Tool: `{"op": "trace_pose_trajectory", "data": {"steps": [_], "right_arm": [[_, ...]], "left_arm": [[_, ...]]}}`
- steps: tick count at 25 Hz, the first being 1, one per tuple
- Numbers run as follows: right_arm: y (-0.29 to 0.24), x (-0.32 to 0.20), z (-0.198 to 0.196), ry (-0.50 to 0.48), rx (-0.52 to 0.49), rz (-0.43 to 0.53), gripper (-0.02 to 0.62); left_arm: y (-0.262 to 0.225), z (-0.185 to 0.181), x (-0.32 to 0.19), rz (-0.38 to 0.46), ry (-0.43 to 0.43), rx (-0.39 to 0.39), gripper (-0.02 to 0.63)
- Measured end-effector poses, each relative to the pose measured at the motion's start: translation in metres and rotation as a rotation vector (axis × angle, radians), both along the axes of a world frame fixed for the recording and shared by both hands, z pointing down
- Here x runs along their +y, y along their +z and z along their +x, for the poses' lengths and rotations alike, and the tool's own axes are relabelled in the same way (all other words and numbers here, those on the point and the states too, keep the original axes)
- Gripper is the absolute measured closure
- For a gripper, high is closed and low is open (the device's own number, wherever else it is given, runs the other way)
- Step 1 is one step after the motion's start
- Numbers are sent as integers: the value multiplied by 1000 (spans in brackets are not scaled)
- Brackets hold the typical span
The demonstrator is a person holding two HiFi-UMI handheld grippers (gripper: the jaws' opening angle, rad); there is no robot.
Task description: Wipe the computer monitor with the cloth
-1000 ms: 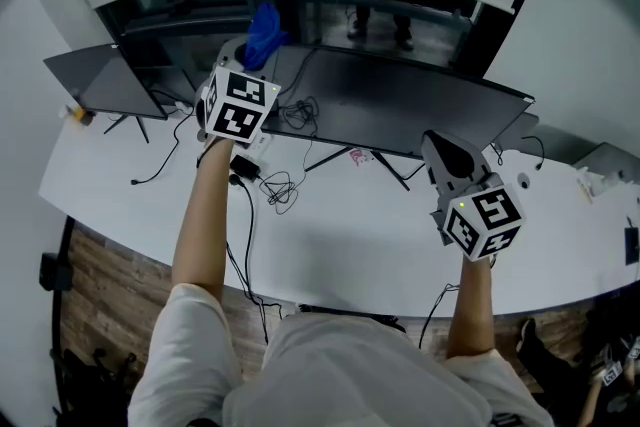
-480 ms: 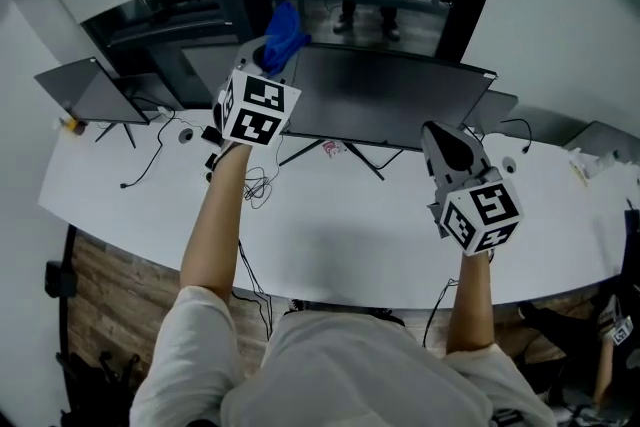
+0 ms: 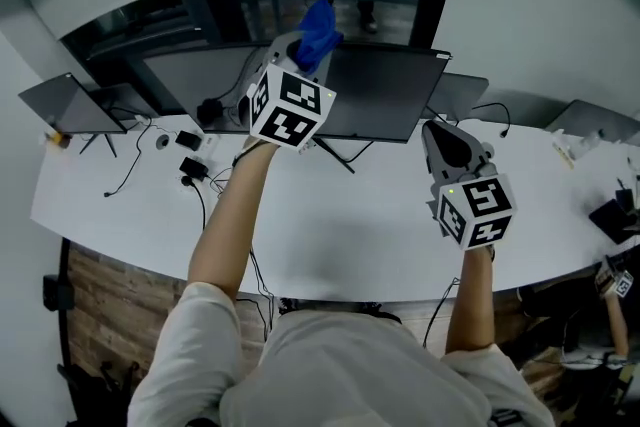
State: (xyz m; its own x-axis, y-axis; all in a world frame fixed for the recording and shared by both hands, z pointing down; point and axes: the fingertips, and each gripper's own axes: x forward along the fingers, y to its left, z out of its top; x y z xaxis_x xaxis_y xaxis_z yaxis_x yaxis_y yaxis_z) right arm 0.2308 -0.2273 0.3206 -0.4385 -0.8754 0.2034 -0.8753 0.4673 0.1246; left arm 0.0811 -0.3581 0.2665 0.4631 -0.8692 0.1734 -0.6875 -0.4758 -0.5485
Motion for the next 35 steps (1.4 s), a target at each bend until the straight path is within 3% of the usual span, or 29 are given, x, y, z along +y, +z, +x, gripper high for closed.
{"op": "trace_pose_trajectory", "data": {"steps": [8, 13, 20, 23, 28, 35], "right_arm": [[4, 19, 58, 91, -46, -33, 594], [8, 37, 84, 107, -58, -67, 594], [8, 51, 99, 124, -77, -72, 594], [11, 57, 96, 110, -42, -89, 583], [9, 61, 79, 72, 18, -80, 581], [-13, 41, 12, -13, -28, -41, 581]], "left_arm": [[-2, 97, 14, -11, 132, -10, 540], [-1, 151, 21, -47, 202, 26, 540], [-2, 202, 33, -77, 296, -3, 540], [-4, 216, 39, -71, 328, -7, 540], [-30, 195, 44, 22, 312, 90, 540], [-54, 66, 33, 57, 178, 195, 540]]}}
